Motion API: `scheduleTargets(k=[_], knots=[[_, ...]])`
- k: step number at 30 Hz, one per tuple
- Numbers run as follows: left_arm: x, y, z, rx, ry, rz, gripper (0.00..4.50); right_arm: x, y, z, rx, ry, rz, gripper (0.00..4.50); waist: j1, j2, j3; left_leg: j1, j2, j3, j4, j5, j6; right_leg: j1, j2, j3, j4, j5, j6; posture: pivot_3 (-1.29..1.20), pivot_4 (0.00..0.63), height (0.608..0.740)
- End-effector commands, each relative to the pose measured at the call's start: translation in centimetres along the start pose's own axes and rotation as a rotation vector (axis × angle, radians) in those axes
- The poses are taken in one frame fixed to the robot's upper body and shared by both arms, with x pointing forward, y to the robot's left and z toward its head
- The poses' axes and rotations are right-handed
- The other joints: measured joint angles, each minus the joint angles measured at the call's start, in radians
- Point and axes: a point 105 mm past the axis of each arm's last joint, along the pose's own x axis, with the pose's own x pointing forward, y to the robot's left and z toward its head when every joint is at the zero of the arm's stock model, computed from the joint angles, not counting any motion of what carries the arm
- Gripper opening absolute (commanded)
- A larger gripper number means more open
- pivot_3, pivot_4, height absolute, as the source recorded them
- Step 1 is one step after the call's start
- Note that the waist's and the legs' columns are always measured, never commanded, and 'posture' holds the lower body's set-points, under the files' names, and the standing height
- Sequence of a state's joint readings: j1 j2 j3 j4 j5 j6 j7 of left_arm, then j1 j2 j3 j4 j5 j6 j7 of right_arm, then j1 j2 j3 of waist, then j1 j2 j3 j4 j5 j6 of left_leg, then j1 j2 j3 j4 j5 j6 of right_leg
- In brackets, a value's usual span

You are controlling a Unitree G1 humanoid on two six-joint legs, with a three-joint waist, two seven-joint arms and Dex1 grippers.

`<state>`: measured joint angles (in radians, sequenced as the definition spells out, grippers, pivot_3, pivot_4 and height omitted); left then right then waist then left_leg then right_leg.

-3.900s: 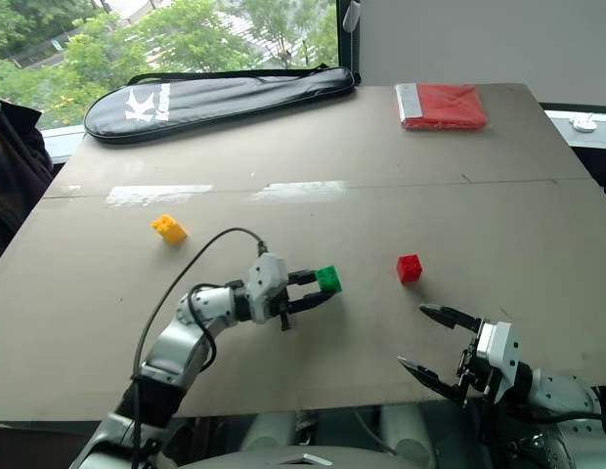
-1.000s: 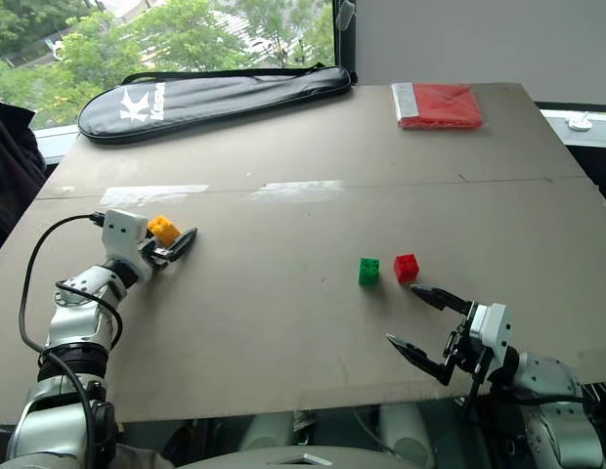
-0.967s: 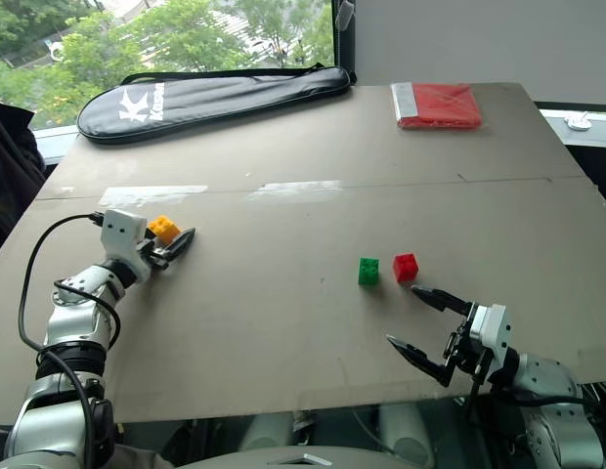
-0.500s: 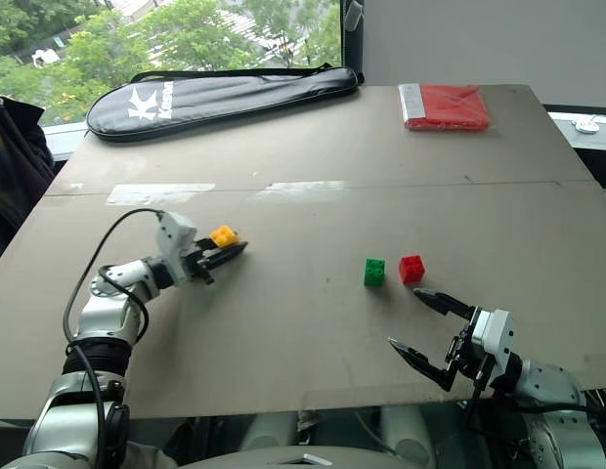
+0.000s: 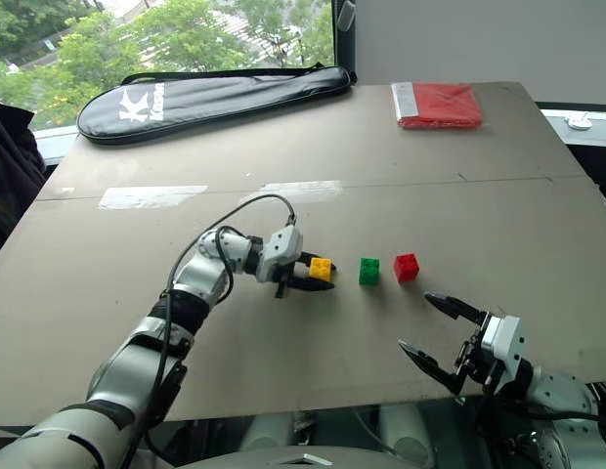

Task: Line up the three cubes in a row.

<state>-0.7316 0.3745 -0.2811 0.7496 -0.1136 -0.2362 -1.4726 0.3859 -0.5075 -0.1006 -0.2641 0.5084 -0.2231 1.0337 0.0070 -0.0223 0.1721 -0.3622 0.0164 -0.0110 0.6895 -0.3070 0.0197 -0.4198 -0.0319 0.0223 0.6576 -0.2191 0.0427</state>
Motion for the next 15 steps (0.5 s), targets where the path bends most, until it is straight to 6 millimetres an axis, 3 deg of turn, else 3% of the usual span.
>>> scheduleTargets(k=[1,11,15], knots=[[0.9,-0.2,-0.7,0.012,0.03,-0.056,1.34,-0.1,-0.1,0.8,-0.046,-0.022,-0.016,4.5,0.002,0.0,0.0,0.0,0.0,0.0,0.0,0.0,0.0,0.0,0.0,0.0,0.0,0.0,0.0,0.0,0.15,0.707],[1.9,-0.4,-1.2,-0.001,0.032,-0.088,1.34,0.1,0.1,0.8,-0.052,-0.025,-0.025,4.5,0.007,0.0,0.0,0.0,-0.002,0.0,0.0,0.0,0.0,0.0,-0.002,0.0,0.0,-0.001,-0.001,0.0,0.15,0.707],[1.8,-0.4,-1.4,-0.014,0.031,-0.081,3.12,0.2,0.0,0.8,-0.053,-0.027,-0.022,4.5,0.008,0.0,0.0,0.0,-0.002,-0.001,0.001,0.0,0.0,0.001,-0.002,0.0,0.0,-0.001,-0.001,0.0,0.15,0.707]])
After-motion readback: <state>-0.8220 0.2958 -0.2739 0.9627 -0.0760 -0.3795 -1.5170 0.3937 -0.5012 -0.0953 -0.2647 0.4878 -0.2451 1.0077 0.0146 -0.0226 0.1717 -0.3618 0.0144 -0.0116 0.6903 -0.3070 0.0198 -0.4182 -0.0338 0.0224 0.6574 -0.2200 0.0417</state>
